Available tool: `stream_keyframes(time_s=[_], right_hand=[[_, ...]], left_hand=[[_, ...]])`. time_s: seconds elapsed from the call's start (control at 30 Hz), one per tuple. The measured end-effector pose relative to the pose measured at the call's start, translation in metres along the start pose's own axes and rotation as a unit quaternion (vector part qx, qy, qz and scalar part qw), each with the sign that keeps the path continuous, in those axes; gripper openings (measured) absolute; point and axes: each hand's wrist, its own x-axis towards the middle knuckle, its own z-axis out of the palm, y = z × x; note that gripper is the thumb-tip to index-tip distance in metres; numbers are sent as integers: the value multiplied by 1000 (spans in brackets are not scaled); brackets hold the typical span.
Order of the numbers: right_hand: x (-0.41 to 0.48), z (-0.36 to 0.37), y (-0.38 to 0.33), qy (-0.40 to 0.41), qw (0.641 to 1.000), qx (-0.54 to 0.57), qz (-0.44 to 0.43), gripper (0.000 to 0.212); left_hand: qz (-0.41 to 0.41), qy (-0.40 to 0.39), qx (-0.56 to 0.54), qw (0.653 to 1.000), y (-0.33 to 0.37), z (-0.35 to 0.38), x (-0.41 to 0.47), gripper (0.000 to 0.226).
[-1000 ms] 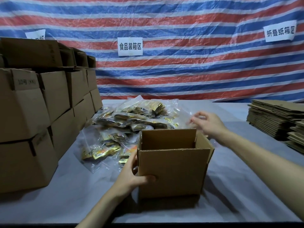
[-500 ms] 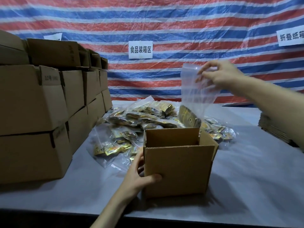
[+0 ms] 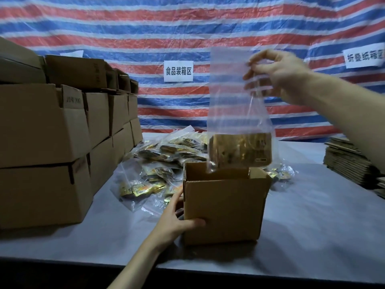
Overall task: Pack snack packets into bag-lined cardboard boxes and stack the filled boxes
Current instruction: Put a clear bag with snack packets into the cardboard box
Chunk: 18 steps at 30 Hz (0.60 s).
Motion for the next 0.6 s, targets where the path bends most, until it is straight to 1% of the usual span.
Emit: stream_keyframes(time_s=[0.2,0.43,0.6], right_hand=[[-8,14,9,-31,999,4,3,17],[-3,18,5,3,999,-15,-35,19],[-4,22,4,-23,999,-20,-28,18]], left_hand=[[-5,4,6,1000,-2,-1,1,116],[-4,6,14,1000,-3,-2,2,107],[-5,12,10,1000,-4,-2,3,106]])
